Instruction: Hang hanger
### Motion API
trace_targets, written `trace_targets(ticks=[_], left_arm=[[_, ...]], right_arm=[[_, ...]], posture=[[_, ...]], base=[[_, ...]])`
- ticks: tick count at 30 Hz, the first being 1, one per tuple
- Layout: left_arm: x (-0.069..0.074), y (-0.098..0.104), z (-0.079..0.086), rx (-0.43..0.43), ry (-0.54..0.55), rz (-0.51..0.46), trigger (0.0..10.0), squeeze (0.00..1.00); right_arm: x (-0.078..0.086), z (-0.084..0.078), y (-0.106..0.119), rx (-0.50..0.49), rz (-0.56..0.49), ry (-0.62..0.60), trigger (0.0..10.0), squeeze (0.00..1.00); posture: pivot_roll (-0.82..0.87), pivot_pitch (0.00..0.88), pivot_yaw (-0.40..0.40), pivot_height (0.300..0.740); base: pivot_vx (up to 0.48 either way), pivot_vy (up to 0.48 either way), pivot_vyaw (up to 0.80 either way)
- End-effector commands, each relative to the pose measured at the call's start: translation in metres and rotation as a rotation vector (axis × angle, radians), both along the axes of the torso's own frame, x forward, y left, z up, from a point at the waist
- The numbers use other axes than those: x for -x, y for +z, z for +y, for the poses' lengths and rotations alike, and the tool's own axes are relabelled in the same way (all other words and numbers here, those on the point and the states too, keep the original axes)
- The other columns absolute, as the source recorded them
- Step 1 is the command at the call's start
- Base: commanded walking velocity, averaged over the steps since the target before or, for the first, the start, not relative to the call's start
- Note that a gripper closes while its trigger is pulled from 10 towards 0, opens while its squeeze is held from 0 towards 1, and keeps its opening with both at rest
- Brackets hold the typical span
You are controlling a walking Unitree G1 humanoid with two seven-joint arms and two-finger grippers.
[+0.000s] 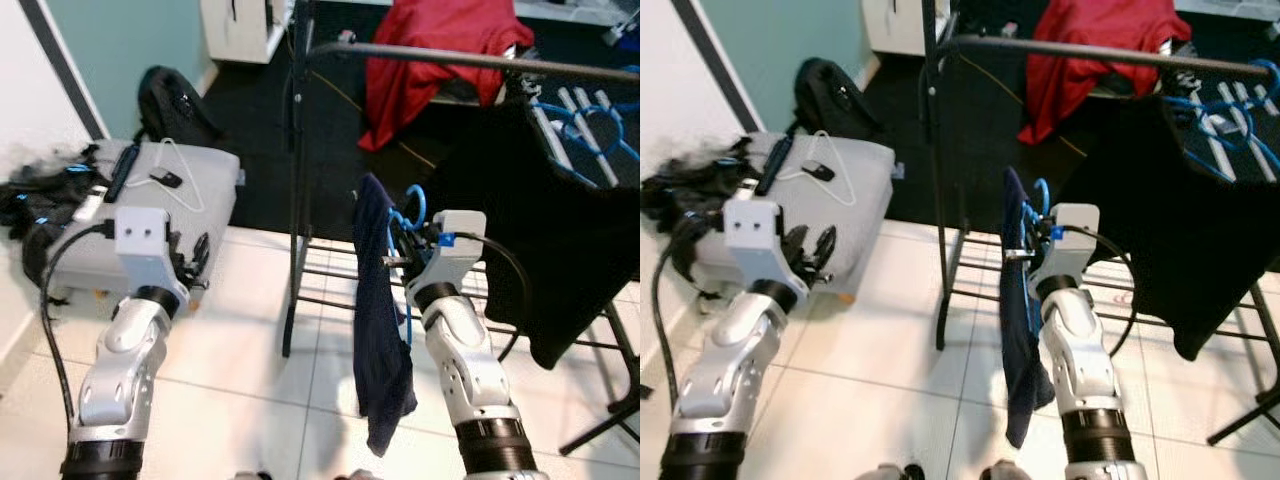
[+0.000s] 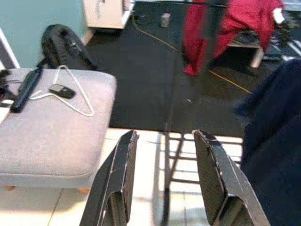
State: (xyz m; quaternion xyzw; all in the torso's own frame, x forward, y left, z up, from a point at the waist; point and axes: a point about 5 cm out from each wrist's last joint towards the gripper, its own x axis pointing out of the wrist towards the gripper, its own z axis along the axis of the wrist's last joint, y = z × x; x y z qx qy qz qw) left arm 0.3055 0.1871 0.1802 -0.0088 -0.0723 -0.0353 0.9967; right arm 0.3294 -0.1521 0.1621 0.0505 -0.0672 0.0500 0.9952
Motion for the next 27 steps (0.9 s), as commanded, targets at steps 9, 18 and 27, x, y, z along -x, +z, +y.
trace_targets(ticks=[9,18,27], left_arm=[[0.000,-0.007,0.001,0.007,-0.007,0.038,10.0,0.00],[-0.001,-0.016,-0.007,-0.037,-0.080,0.124,10.0,0.00],[-0.005,-0.015,-0.012,-0.054,-0.120,0.126,10.0,0.00]], right_arm=[[0.003,0.002,0.000,-0.038,-0.003,0.009,10.0,0.00],[0.003,0.004,-0.001,-0.073,0.021,0.010,10.0,0.00],[0.003,0.001,-0.004,-0.092,0.040,-0.001,10.0,0.00]], posture=[[-0.02,0.174,-0.034,0.740],[-0.02,0.185,-0.026,0.740],[-0.02,0.193,-0.024,0.740]], base=[[-0.282,0.000,0.00],[-0.027,0.000,0.00],[0.000,0.000,0.00]])
